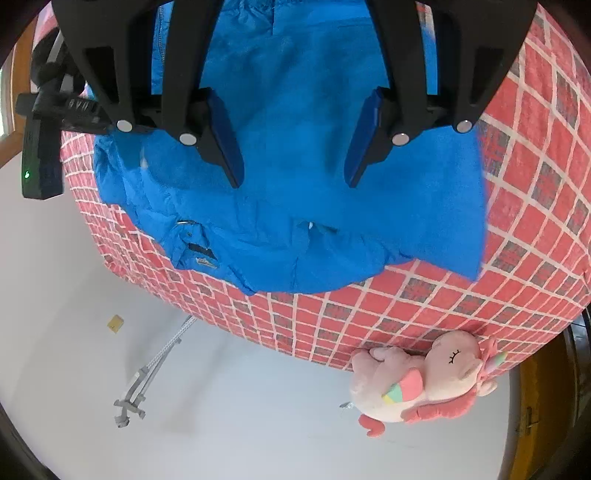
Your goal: Fold large clothes
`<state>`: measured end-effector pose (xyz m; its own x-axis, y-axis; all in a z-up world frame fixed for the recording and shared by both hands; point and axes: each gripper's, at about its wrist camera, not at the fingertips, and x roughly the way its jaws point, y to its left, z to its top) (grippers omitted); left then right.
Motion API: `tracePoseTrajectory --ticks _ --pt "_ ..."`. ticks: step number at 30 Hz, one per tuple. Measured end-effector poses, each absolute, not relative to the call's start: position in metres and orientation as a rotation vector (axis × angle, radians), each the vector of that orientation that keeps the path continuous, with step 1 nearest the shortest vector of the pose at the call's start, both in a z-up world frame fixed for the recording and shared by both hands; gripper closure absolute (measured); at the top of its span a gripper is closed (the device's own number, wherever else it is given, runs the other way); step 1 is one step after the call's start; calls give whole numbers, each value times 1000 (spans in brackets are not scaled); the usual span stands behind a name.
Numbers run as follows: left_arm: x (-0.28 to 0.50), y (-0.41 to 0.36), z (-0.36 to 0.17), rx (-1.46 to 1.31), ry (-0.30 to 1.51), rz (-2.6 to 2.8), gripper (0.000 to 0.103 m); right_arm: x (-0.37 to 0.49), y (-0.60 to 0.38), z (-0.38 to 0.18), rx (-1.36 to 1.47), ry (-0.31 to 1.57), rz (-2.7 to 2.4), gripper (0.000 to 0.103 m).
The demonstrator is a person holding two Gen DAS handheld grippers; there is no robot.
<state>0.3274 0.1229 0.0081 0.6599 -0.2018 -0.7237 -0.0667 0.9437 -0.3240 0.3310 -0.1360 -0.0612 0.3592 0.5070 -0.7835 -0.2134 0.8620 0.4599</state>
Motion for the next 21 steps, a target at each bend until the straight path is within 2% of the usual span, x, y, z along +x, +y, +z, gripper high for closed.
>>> tracePoseTrajectory --ticks 5,11,21 --pt "325 112 12 -316 823 -114 47 319 -213 -36 319 989 264 85" --pt "335 96 -2 -272 840 -126 47 305 -278 -35 387 966 163 85" --pt "366 102 -52 -275 966 -134 48 313 -274 -76 371 1058 129 81"
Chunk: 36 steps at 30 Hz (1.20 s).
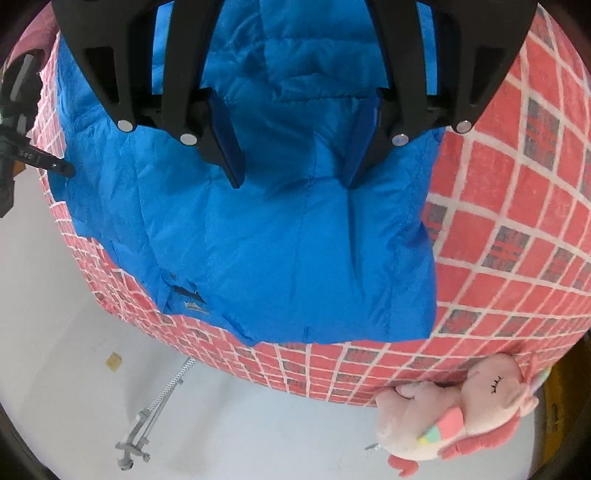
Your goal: Fold large clothes
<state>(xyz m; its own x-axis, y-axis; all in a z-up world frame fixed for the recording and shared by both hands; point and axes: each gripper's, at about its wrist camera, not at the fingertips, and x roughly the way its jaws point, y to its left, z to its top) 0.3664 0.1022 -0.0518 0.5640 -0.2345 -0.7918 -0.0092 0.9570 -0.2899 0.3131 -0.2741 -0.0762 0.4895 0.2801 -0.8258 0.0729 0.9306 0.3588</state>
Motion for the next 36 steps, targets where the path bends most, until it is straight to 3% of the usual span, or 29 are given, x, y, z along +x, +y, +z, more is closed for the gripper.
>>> tracePoseTrajectory --ticks 5,8,13,25,36 --pt "364 110 -51 -332 955 -138 48 310 -271 -75 369 1048 132 76" --pt "352 107 -29 -315 915 -93 47 299 -274 -51 374 993 106 65" --pt "331 71 -2 -247 872 -142 46 283 -248 -21 303 902 126 63" --pt "337 49 -39 -180 979 -111 46 264 -248 5 247 817 75 63" --pt "340 37 -53 -100 1000 -114 45 299 -210 -66 181 1037 156 65"
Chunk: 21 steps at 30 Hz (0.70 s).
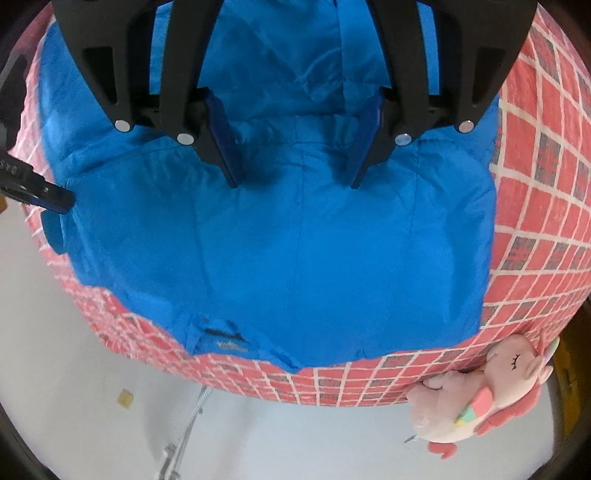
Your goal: Fold large clothes
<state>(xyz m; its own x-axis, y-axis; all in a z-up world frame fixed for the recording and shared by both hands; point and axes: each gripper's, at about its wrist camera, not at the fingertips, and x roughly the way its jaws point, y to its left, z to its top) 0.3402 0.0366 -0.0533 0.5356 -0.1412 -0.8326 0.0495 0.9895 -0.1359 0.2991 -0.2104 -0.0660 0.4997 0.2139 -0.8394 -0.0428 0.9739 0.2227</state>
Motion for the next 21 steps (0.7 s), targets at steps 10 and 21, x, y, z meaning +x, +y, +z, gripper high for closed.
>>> tracePoseTrajectory --ticks 10,21 --pt "342 43 -54 -131 1010 -117 45 297 -206 -72 176 1033 163 63" --pt "390 46 -31 -173 975 -66 39 319 -227 -36 175 897 100 54"
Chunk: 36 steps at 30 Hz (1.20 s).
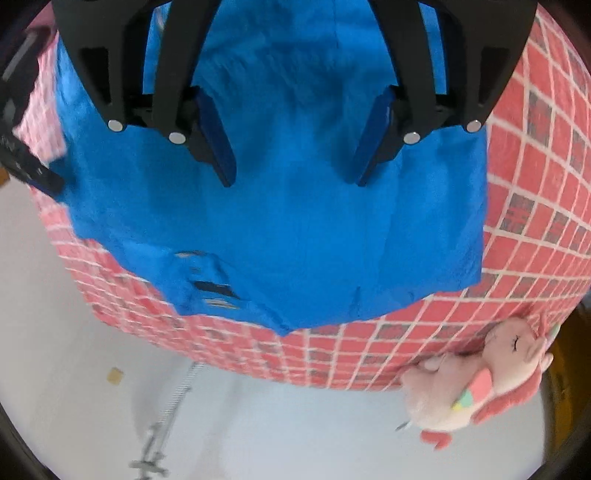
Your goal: Fold large clothes
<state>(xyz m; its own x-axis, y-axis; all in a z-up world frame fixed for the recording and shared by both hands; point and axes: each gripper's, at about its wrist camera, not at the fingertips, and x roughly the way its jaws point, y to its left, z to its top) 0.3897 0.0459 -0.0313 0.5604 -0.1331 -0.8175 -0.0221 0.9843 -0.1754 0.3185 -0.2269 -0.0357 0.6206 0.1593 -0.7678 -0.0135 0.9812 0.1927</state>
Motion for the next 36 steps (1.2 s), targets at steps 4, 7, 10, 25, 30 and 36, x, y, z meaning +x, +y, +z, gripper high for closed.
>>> tracePoseTrajectory --ticks 4,7,10,25,30,36 --pt "405 46 -47 -140 980 -69 39 334 -241 -67 198 980 81 54" --pt "403 45 -50 -126 969 -73 39 338 -247 -81 250 998 106 53" --pt "402 49 -53 -150 967 -86 39 335 -250 -82 265 991 113 53" --pt "269 93 -14 -154 948 -97 27 225 -245 -21 162 864 204 37" --pt "185 126 -18 -162 972 -35 27 142 -246 -43 170 905 244 36" --pt "102 134 -23 -127 971 14 25 57 -252 -53 174 927 243 35"
